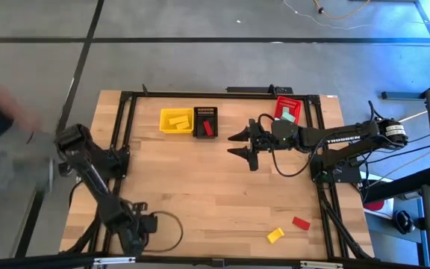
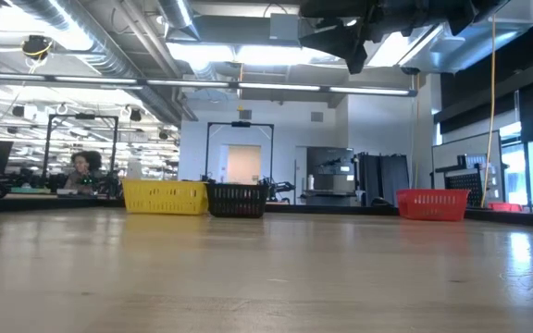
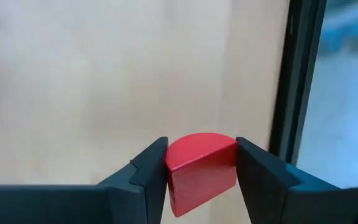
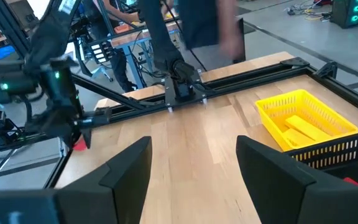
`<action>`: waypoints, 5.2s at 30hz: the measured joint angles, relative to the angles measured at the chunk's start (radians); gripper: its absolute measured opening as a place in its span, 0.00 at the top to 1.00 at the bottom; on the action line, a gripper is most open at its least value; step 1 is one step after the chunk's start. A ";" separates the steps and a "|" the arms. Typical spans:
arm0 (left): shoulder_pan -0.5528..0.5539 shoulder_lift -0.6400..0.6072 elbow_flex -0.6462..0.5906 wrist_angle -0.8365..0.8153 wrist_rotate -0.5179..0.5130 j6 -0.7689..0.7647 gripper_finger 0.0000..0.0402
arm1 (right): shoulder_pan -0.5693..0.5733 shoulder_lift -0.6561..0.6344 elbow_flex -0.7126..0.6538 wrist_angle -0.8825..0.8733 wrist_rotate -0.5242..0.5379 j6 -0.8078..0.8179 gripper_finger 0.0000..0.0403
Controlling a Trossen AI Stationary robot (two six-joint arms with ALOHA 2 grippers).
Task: Sort & place blocks by color
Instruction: Put the bottom red block into the black bin, then put the red block into the black bin
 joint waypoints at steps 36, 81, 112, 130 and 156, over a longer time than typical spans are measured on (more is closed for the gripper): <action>1.278 -0.477 -0.381 1.140 0.121 0.734 0.61 | 0.000 -0.009 0.000 0.411 -0.001 -0.012 0.41; 1.398 0.187 0.052 0.566 0.045 0.985 0.47 | 0.003 -0.007 0.000 0.411 0.023 0.054 0.41; 1.220 -0.471 -0.055 0.790 0.037 0.858 0.33 | 0.002 -0.007 0.000 0.411 0.025 -0.053 0.41; 1.005 -0.699 -0.369 1.173 0.014 0.749 0.33 | 0.002 -0.006 0.000 0.411 0.027 -0.003 0.41; 1.006 -0.713 -0.369 1.116 -0.031 0.782 0.33 | 0.409 0.016 0.303 -1.160 -0.267 0.946 0.41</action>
